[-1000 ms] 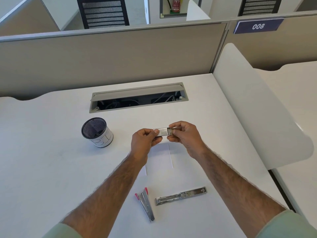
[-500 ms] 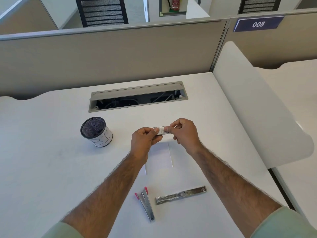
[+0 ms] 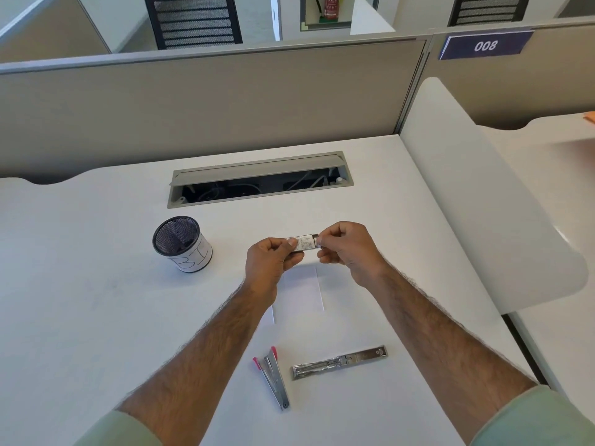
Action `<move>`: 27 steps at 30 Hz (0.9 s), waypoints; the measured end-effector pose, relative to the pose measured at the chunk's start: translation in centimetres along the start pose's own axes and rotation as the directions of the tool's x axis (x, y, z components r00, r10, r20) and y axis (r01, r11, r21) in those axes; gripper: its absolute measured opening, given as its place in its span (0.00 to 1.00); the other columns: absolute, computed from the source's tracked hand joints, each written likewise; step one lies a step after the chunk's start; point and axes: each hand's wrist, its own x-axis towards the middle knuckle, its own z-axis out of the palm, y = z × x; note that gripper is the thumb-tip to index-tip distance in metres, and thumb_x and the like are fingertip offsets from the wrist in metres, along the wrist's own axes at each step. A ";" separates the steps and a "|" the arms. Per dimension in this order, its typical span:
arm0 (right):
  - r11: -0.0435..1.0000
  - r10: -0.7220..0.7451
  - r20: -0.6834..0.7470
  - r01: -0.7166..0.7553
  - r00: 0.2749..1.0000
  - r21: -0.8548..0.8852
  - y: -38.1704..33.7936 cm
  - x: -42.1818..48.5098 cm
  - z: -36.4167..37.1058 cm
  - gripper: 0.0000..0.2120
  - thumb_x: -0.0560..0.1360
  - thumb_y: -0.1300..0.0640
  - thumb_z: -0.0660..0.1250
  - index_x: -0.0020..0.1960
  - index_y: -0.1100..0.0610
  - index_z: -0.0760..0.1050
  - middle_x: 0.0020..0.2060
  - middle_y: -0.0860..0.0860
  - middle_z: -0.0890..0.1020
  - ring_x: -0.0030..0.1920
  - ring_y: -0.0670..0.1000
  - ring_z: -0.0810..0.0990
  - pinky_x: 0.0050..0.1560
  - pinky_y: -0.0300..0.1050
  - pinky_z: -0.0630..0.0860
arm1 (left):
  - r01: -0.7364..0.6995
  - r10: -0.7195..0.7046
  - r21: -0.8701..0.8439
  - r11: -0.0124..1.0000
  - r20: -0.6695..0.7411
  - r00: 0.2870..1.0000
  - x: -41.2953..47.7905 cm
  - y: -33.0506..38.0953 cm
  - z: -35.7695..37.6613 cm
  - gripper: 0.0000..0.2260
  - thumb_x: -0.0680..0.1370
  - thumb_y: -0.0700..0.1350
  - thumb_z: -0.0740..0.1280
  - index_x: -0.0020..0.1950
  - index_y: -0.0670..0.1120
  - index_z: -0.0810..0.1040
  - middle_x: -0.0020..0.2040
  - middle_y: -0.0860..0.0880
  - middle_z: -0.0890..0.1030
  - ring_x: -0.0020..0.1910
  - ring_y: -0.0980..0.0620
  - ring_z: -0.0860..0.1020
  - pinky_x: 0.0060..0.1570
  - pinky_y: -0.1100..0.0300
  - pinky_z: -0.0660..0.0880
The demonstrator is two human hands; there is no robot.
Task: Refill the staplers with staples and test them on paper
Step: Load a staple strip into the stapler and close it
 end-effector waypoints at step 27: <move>0.985 0.062 0.102 -0.077 0.993 0.155 0.0 0.4 -1.5 0.06 0.75 0.69 0.67 0.47 0.61 0.81 0.38 0.57 0.86 0.36 0.53 0.84 0.39 0.46 0.82 | 0.062 -0.060 -0.084 0.995 0.025 0.998 0.2 -0.2 0.1 0.08 0.80 0.38 0.72 0.53 0.33 0.81 0.47 0.41 0.88 0.47 0.44 0.88 0.47 0.58 0.85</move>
